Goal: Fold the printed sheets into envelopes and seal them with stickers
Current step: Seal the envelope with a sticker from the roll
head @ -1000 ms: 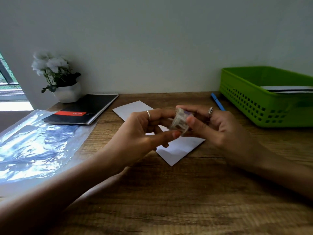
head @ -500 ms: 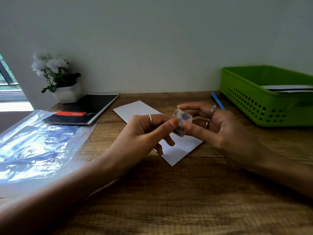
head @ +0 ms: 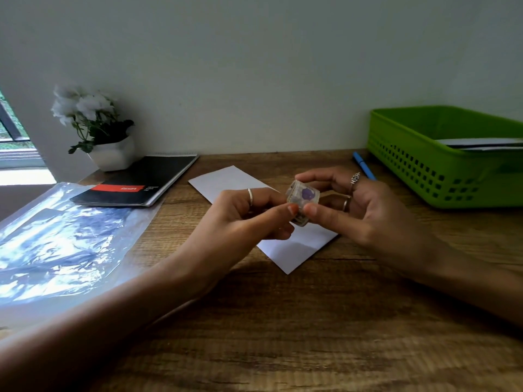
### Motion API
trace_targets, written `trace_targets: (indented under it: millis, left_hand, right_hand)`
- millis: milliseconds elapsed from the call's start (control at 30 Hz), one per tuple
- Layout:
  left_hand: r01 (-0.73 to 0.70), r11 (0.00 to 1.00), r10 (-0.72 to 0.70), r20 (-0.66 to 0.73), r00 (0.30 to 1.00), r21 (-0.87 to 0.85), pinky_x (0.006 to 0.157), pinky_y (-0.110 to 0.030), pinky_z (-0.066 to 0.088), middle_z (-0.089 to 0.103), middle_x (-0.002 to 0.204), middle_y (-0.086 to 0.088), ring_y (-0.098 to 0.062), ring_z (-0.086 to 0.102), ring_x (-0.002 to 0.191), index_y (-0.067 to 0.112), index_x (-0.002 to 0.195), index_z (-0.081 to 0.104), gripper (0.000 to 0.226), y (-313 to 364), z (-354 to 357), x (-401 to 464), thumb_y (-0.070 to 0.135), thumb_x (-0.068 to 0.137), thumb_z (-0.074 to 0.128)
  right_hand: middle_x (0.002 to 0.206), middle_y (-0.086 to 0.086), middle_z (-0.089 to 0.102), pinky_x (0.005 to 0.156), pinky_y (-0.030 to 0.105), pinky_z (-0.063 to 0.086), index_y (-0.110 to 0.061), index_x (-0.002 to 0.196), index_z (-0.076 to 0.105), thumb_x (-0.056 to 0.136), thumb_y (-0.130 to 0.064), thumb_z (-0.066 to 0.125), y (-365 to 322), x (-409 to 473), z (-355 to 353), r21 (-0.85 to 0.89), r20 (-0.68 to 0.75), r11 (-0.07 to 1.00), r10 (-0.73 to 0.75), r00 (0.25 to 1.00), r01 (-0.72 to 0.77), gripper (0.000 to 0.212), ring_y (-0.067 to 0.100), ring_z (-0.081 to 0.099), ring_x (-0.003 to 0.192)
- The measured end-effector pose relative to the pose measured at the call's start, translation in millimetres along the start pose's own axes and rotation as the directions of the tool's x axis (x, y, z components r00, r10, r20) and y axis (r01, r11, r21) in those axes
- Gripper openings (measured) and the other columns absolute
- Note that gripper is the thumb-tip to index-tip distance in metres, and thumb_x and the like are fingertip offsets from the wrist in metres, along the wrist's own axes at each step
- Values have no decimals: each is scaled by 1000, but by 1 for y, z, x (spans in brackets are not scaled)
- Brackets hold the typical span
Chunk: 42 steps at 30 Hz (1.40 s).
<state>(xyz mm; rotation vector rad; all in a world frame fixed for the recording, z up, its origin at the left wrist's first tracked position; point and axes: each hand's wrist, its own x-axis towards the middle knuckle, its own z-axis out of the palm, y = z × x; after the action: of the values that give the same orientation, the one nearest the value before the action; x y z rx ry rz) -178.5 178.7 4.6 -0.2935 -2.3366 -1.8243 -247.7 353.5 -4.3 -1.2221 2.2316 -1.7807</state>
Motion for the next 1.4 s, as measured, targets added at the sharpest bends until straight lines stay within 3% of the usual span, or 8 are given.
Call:
trace_targets:
  millis: [133,333,567,867,933,1067,1233,1400]
  left_hand:
    - [19,998,-19,-6,1000,-54,73,-18,50,71,88,-6,-10,64,79,11,85,73,15,-3,-1,1,24,81,66]
    - [70,974,-69,12,998,-217,74,-18,52,70,87,-6,-9,64,81,11,73,72,15,-3,2,1,16,75,58]
    - [129,951,-126,27,992,-280,75,-19,54,70,89,-8,-11,63,85,11,71,70,11,-2,2,1,10,75,59]
    - [139,974,-139,11,990,-177,86,-22,53,72,91,-2,-11,65,90,14,82,71,10,1,2,0,13,79,62]
    - [141,978,-140,14,990,-156,88,-21,52,73,94,-1,-11,66,94,13,89,71,22,2,2,-1,23,72,62]
    - [145,977,-143,22,989,-157,88,-19,51,73,97,-2,-11,66,97,16,93,73,29,3,5,-4,26,69,61]
    - [152,968,-151,24,988,-200,93,-25,47,73,100,-2,-12,67,98,16,99,72,33,4,6,-4,24,68,61]
    - [181,942,-177,40,983,-282,89,-23,52,73,101,-5,-16,68,98,10,104,69,33,4,7,-5,13,72,61]
  right_hand:
    - [107,-7,69,86,25,53,-26,116,59,77,-29,66,0,0,1,-30,-6,999,-11,1000,11,40,8,66,99]
    - [108,-7,68,86,26,54,-24,117,59,75,-31,67,0,-1,1,-39,-16,999,-11,1000,11,44,6,66,100]
    - [108,-6,68,85,25,54,-24,117,59,75,-30,67,1,-1,1,-38,-14,999,-25,1000,25,43,7,65,101]
    - [109,-16,66,81,13,51,-31,118,59,80,-35,64,2,-3,2,-182,-72,981,-83,994,68,39,-4,62,101]
    - [113,-16,63,84,10,47,-30,119,59,86,-31,64,2,-5,3,-331,-98,934,-178,979,136,34,-5,59,104]
    - [113,-3,56,90,6,37,-18,116,62,86,-20,62,5,-5,5,-612,-53,731,-417,907,300,30,3,51,104]
    - [104,3,60,85,11,42,-10,114,65,85,-10,62,8,-4,3,-681,-33,641,-510,860,354,29,8,54,95]
    - [101,9,65,80,30,48,-4,111,67,86,-11,62,10,-3,-2,-712,56,571,-535,843,409,26,20,62,91]
